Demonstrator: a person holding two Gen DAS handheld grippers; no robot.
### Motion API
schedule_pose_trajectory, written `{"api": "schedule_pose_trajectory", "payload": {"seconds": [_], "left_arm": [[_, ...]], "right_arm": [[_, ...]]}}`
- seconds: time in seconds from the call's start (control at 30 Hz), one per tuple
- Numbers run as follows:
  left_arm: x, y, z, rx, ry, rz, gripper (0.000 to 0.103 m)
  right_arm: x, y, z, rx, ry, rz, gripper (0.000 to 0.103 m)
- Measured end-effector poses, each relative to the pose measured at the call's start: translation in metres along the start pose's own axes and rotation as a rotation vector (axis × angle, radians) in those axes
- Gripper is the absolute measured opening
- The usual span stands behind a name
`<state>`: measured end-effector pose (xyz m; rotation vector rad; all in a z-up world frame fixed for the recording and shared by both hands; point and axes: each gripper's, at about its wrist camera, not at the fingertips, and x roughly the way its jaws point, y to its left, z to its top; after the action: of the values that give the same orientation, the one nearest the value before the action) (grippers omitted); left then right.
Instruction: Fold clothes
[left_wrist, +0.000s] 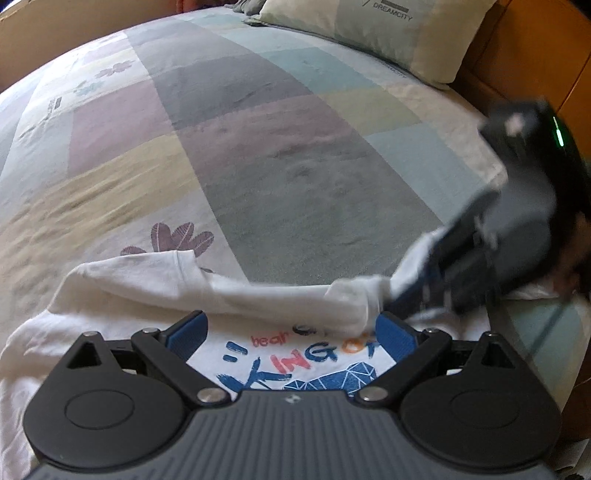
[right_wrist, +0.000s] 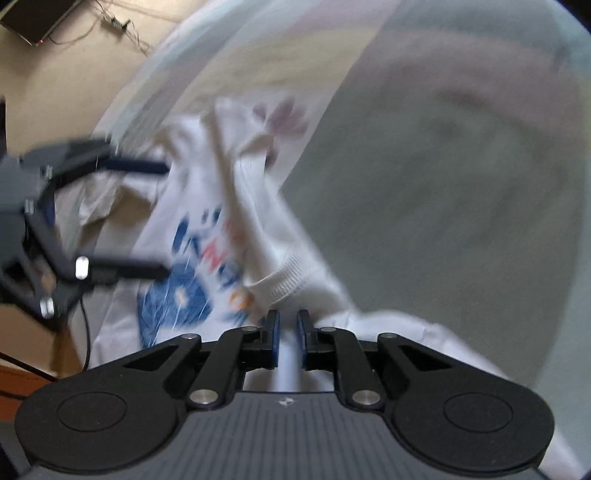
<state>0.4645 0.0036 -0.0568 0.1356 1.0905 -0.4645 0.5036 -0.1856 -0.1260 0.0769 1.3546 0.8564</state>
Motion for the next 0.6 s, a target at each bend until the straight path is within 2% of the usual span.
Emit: {"api": "schedule_pose_trajectory", "payload": {"seconds": [0.13,0.3,0.47,0.6], "left_arm": [[0.006,-0.006,0.003,0.02,0.006,-0.007,0.097],[0.011,-0.009,-0.001,0.027,0.018,-0.01,0.097],[0.013,-0.007,-0.007,0.021,0.025,-0.008,0.097],[0.013,-0.005,-0.01,0.009,0.028,-0.006,0.097]], "right_arm": [[0.002,0.004,-0.011,0.037,-0.024,-0.004,0.015],[-0.028,0.007,-0.001,-0.015,-0.089,-0.021,0.016],[-0.059,-0.011,0.023,-0.027,-0.199,-0.089,0.023],[-0.049,-0.035,0.051,-0.034,-0.234,-0.148,0.023]]}}
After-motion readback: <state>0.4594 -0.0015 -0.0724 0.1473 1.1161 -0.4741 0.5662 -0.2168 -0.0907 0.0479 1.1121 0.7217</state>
